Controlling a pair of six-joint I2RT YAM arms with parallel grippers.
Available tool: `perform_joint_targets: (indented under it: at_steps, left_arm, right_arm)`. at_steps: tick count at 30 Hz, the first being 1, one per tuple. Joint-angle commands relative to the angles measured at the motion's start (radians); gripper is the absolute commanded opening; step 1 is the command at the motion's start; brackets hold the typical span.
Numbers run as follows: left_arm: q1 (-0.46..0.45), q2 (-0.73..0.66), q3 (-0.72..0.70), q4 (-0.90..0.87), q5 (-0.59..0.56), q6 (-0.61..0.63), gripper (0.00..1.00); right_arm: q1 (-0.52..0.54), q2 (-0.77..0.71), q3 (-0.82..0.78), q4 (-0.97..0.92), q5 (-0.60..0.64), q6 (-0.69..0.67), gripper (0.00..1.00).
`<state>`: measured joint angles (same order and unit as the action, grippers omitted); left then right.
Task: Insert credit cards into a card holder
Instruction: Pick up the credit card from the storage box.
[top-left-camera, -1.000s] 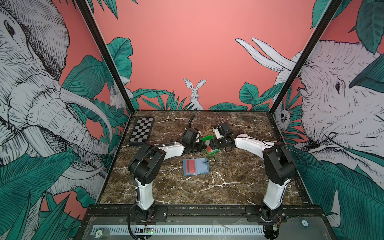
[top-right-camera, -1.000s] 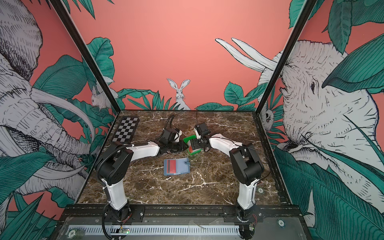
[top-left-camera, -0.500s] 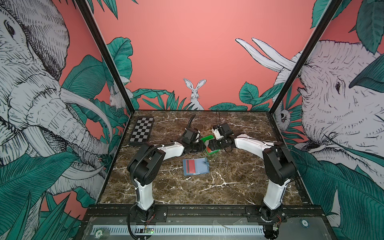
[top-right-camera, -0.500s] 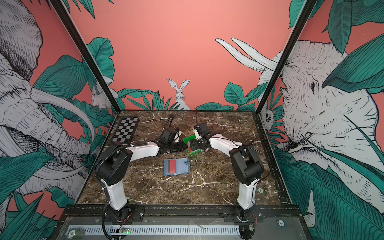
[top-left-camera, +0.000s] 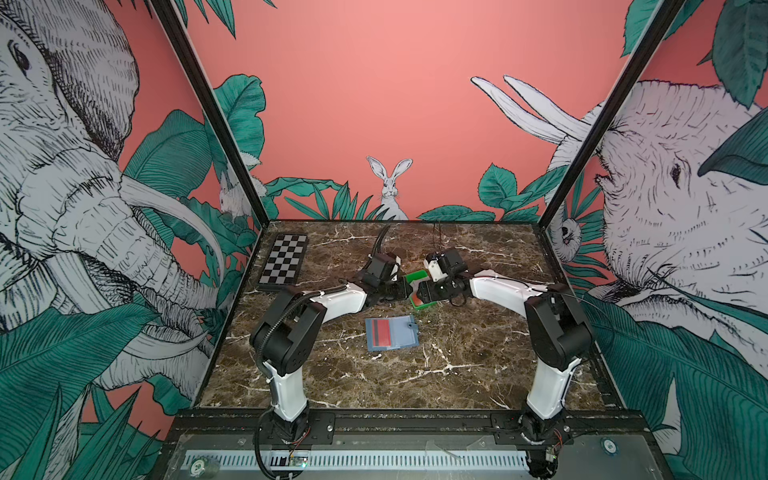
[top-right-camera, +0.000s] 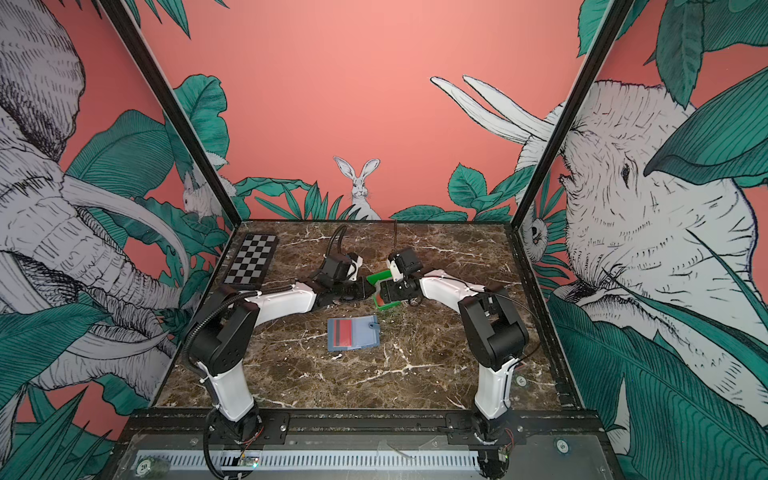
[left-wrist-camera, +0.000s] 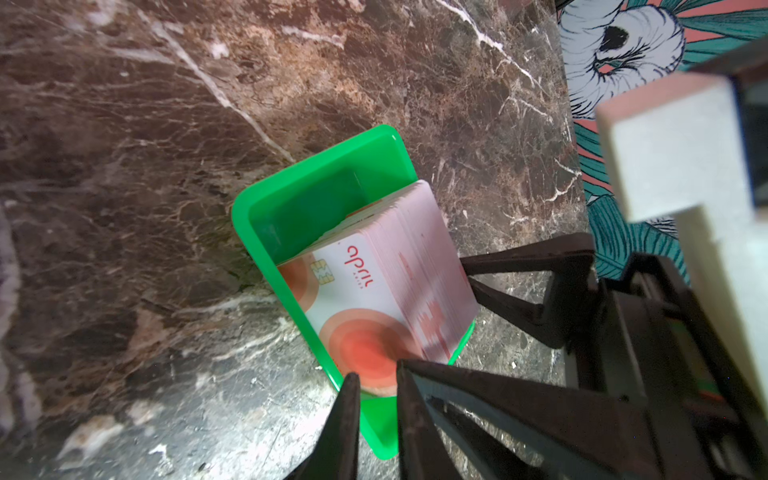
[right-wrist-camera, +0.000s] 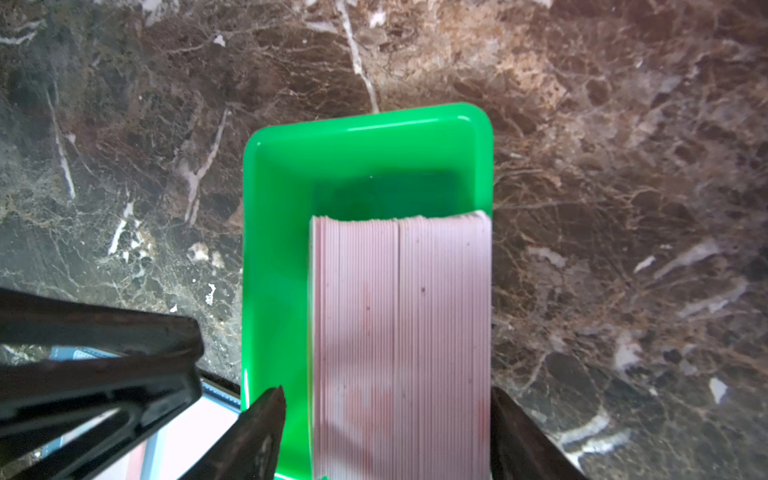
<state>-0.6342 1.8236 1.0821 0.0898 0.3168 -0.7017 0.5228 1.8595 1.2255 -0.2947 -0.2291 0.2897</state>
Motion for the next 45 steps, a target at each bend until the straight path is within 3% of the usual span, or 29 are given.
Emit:
perform_joint_targets:
  at_steps: [1,24,45]
  left_arm:
    - [-0.005,0.01,0.024,0.019,0.007,0.005,0.19]
    - [-0.005,0.119,0.095,-0.011,0.034,-0.002,0.16]
    - [-0.005,0.108,0.064,-0.041,0.01,0.022,0.09]
  right_arm:
    - [-0.002,-0.005,-0.013,0.024,0.004,0.019,0.74]
    - [-0.002,0.035,0.007,0.014,0.024,0.026,0.75]
    - [-0.028,-0.037,0.001,-0.028,0.099,-0.01,0.76]
